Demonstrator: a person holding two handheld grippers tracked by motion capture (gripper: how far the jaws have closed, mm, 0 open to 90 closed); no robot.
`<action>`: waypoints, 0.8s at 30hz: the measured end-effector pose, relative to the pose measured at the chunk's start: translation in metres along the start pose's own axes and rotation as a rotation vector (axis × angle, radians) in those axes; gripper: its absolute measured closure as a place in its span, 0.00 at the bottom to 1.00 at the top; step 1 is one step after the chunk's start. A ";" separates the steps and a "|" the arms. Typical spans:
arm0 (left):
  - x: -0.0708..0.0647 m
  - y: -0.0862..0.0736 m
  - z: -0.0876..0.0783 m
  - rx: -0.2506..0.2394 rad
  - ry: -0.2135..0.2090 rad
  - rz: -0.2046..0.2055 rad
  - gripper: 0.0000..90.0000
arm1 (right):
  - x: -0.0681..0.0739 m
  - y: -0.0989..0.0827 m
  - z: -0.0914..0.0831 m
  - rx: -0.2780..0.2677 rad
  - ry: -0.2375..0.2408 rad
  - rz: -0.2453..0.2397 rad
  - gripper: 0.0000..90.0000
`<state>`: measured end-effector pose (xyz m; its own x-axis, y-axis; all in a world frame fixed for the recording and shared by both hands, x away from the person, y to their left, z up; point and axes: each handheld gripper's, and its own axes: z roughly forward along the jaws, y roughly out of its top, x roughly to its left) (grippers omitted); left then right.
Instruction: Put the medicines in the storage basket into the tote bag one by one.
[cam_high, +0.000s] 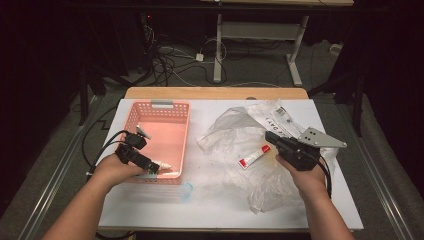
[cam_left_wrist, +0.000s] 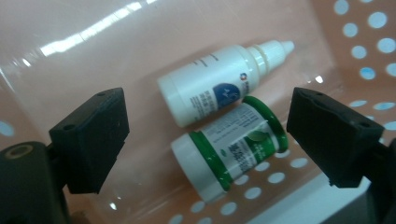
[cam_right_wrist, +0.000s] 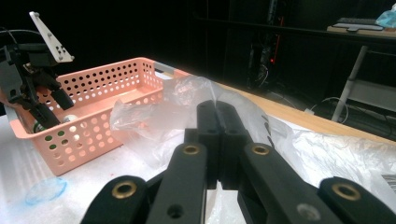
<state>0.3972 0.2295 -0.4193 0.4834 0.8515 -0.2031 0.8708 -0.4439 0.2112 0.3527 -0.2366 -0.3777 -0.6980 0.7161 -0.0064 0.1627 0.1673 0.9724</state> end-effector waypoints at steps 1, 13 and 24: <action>-0.001 0.000 0.000 0.007 -0.016 -0.011 0.14 | 0.000 0.000 0.000 0.000 0.000 0.002 1.00; -0.002 0.003 0.010 0.111 -0.033 -0.104 0.17 | 0.001 0.003 -0.004 -0.015 0.001 0.002 1.00; 0.005 0.002 0.014 0.109 -0.096 -0.149 0.29 | 0.001 0.002 -0.002 -0.009 0.001 -0.003 1.00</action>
<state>0.4022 0.2288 -0.4336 0.3504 0.8818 -0.3157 0.9353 -0.3472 0.0681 0.3507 -0.2371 -0.3750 -0.6994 0.7147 -0.0094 0.1542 0.1637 0.9744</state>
